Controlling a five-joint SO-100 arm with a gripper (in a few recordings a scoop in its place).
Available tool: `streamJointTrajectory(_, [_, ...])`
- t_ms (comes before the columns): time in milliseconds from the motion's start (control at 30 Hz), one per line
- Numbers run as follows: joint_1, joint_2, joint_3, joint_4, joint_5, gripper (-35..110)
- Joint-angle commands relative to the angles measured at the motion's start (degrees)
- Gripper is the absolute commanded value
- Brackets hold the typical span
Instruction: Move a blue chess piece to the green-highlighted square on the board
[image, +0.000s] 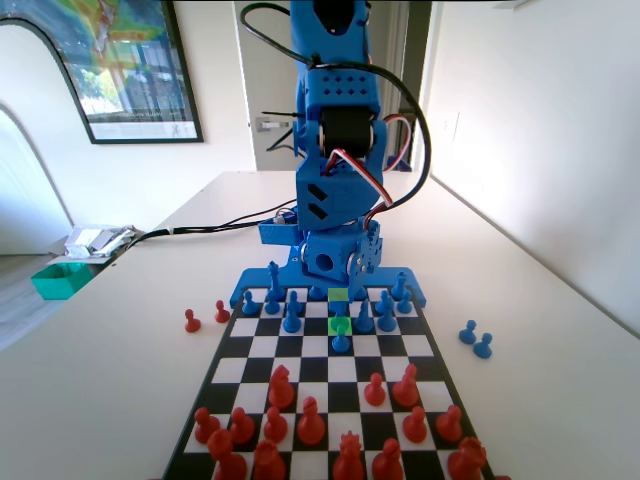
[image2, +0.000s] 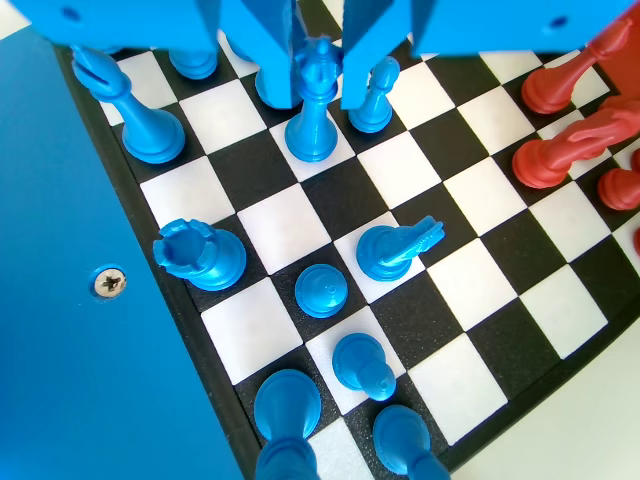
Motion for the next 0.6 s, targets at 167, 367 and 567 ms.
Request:
streamJointTrajectory(167, [-0.5, 3.0, -4.2, 3.2, -0.4, 10])
streamJointTrajectory(367, [-1.3, 5.2, -9.6, 11.4, 1.4, 10])
streamJointTrajectory(567, [-1.8, 8.1, -15.2, 20.0, 3.3, 6])
